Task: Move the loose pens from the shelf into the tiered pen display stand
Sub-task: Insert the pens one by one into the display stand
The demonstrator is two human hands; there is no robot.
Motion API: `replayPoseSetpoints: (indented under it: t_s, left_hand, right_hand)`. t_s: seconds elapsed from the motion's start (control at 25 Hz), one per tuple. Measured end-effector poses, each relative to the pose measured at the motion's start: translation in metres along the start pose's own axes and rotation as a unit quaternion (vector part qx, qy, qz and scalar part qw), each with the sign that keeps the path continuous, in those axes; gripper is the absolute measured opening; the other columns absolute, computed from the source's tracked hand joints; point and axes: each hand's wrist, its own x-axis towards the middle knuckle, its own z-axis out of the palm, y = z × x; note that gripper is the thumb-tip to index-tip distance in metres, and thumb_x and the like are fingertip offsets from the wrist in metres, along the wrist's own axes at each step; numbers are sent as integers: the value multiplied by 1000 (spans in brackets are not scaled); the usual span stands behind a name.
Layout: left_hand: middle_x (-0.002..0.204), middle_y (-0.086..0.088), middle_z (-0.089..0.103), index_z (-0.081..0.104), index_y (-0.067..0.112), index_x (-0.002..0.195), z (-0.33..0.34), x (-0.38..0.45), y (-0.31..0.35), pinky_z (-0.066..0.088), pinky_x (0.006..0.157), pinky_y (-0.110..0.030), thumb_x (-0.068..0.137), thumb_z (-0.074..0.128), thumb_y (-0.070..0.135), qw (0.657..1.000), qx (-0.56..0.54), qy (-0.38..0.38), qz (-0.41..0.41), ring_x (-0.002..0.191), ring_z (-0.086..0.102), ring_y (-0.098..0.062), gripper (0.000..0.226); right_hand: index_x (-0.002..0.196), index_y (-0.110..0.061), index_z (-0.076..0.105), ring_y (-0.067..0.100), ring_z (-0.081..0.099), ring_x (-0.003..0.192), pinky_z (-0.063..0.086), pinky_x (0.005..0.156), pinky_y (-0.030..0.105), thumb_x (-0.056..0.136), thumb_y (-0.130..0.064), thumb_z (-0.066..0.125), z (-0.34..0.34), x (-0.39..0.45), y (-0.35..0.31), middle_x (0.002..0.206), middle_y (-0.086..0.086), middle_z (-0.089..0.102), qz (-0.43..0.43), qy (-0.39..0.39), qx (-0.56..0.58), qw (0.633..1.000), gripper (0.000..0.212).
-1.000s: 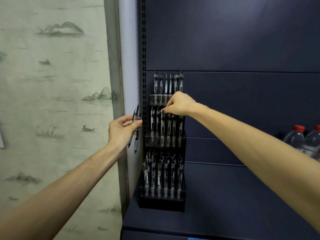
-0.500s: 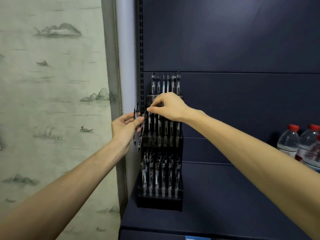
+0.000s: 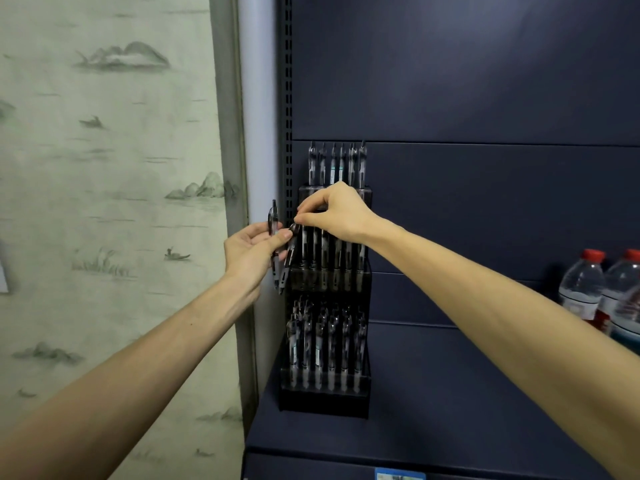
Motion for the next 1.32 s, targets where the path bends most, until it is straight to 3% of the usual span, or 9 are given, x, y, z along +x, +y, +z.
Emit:
replayPoseSetpoints:
  t_s: [0.24,0.36,0.44,0.56,0.72,0.96,1.16,1.24,1.32]
  left_hand:
    - [84,-4,72,76,4,108,-18,12,-16,60,72,-23,89,79,7,993,92,63,47,70,65,-7,20]
    - [87,-10,66,74,1,112,-24,17,-20,62,79,-25,90,77,5,991,117,57,41,73,62,-13,23]
    - [86,-9,69,73,6,105,-24,20,-20,60,85,-29,88,79,6,990,118,68,44,76,64,-17,18]
    - [89,-3,75,76,13,99,-22,21,-18,57,80,-21,84,84,14,987,128,75,56,84,69,-14,17]
    - [91,-2,78,77,21,94,-20,28,-9,58,94,-34,81,87,17,987,124,74,66,87,71,-12,17]
    - [88,-3,76,76,25,90,-24,26,-15,60,95,-44,79,88,17,987,123,82,62,79,68,-14,18]
    - [86,-4,73,75,18,95,-17,23,-2,62,86,-35,80,88,12,990,96,60,85,80,67,-15,21]
    - [85,-2,73,74,20,96,-17,21,1,61,85,-33,79,88,10,988,107,32,107,78,68,-12,24]
    - [86,-4,75,75,17,94,-19,16,1,61,84,-31,76,89,8,987,111,24,110,78,70,-12,25]
  right_hand:
    - [88,-15,80,10,71,79,53,74,18,93,-22,69,-27,2,-2,82,-1,77,55,131,22,990,14]
    - [85,-18,78,7,70,69,54,67,22,90,-21,68,-39,5,-1,78,-4,77,67,181,30,981,12]
    - [81,-22,77,6,70,73,59,73,29,90,-22,68,-37,4,-1,78,-6,76,71,166,-3,984,13]
    - [76,-29,74,7,71,77,62,81,37,91,-23,67,-30,1,1,76,-9,74,71,144,-21,987,17]
    - [81,-26,76,8,71,78,62,81,39,92,-22,68,-27,2,0,78,-9,74,67,145,-13,987,14]
    - [85,-25,79,7,71,77,61,83,38,92,-26,70,-21,4,-1,77,-11,74,61,100,-60,991,12]
    - [90,-22,82,8,64,68,61,79,39,91,-30,71,-11,1,1,74,-11,70,68,14,-168,983,14]
    - [97,-22,81,13,66,80,59,82,39,91,-37,71,-9,-1,-1,81,-11,72,59,34,-206,976,19]
    - [102,-24,80,10,65,85,58,84,37,91,-44,68,-7,-1,-7,83,-14,72,30,67,-170,983,25]
